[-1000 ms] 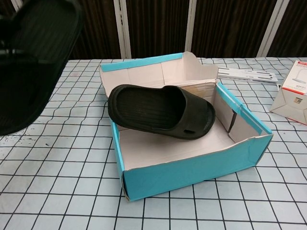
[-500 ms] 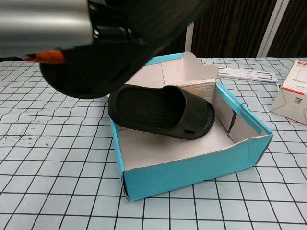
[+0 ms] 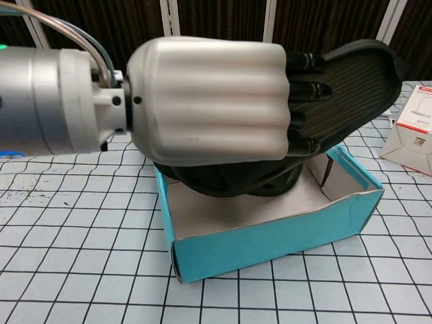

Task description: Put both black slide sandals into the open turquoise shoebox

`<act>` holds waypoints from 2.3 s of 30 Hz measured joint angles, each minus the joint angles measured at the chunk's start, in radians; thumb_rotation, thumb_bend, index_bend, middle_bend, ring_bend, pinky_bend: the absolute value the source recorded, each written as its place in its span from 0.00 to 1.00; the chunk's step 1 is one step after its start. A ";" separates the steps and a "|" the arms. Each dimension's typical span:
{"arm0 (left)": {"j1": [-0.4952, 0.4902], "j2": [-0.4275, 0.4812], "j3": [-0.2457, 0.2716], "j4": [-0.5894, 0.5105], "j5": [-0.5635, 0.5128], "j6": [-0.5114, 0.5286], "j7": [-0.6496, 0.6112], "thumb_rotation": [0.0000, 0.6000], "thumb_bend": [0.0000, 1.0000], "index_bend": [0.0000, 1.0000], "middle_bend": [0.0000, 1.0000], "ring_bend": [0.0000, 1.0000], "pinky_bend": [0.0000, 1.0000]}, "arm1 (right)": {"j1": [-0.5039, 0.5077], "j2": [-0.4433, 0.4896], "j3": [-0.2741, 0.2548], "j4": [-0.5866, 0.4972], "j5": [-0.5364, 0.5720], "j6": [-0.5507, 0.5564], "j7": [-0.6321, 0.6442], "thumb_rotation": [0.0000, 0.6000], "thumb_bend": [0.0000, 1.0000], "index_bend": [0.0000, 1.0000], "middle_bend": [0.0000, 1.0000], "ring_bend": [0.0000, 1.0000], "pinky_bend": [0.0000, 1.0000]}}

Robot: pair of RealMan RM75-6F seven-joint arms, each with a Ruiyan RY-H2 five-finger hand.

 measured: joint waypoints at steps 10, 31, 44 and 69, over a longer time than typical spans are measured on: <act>-0.065 -0.100 0.043 0.045 -0.217 0.026 0.183 1.00 0.56 0.41 0.49 0.10 0.11 | 0.000 0.000 -0.001 0.003 -0.002 -0.002 0.007 1.00 0.23 0.24 0.21 0.25 0.21; -0.215 -0.180 0.217 0.107 -0.412 0.144 0.228 1.00 0.56 0.38 0.50 0.10 0.11 | -0.001 0.002 0.000 -0.002 0.005 -0.006 0.005 1.00 0.23 0.24 0.21 0.25 0.21; -0.264 -0.214 0.278 0.133 -0.470 0.171 0.133 1.00 0.56 0.37 0.51 0.10 0.11 | -0.002 0.003 0.001 0.000 0.008 -0.010 0.009 1.00 0.23 0.24 0.21 0.25 0.21; -0.304 -0.194 0.380 0.123 -0.495 0.263 0.067 0.96 0.40 0.10 0.23 0.04 0.11 | 0.002 0.001 0.001 -0.007 0.014 -0.023 -0.009 1.00 0.23 0.24 0.21 0.25 0.21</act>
